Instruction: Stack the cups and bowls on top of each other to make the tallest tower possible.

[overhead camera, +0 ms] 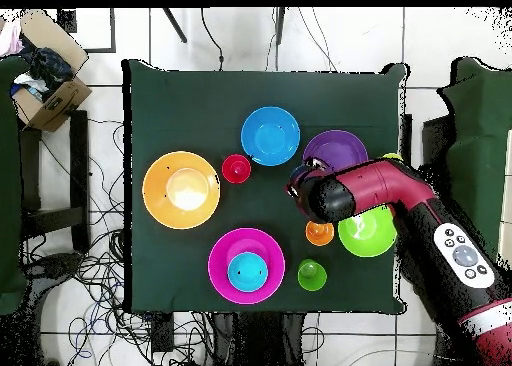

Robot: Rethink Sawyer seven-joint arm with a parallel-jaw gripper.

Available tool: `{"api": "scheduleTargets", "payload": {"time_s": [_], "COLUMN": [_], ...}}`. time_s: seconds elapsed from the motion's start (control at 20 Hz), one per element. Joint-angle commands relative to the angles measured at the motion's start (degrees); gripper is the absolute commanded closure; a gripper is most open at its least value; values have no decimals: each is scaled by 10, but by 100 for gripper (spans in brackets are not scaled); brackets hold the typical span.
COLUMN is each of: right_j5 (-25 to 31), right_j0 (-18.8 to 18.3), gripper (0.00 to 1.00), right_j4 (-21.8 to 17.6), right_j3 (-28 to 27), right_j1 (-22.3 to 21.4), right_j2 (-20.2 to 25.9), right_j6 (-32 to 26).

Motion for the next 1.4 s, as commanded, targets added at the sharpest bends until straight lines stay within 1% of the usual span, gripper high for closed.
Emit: {"api": "scheduleTargets", "payload": {"time_s": [0.05, 0.2, 0.4, 0.6, 0.85, 1.05, 1.25, 1.4], "right_j5": [25, 26, 24, 32, 46, 63, 51, 58], "right_j0": [19, 24, 17, 19, 14, 10, 9, 9], "gripper": [0, 0, 0, 0, 0, 0, 0, 0], "right_j4": [-54, -68, -72, -77, -57, -41, -35, -33], "right_j3": [-55, -64, -76, -83, -106, -110, -117, -114], "right_j1": [1, 0, 9, 10, 31, 40, 52, 54], "right_j2": [-22, -27, -25, -39, -58, -60, -66, -70], "right_j6": [-182, -199, -211, -193, -150, -165, -137, -147]}}
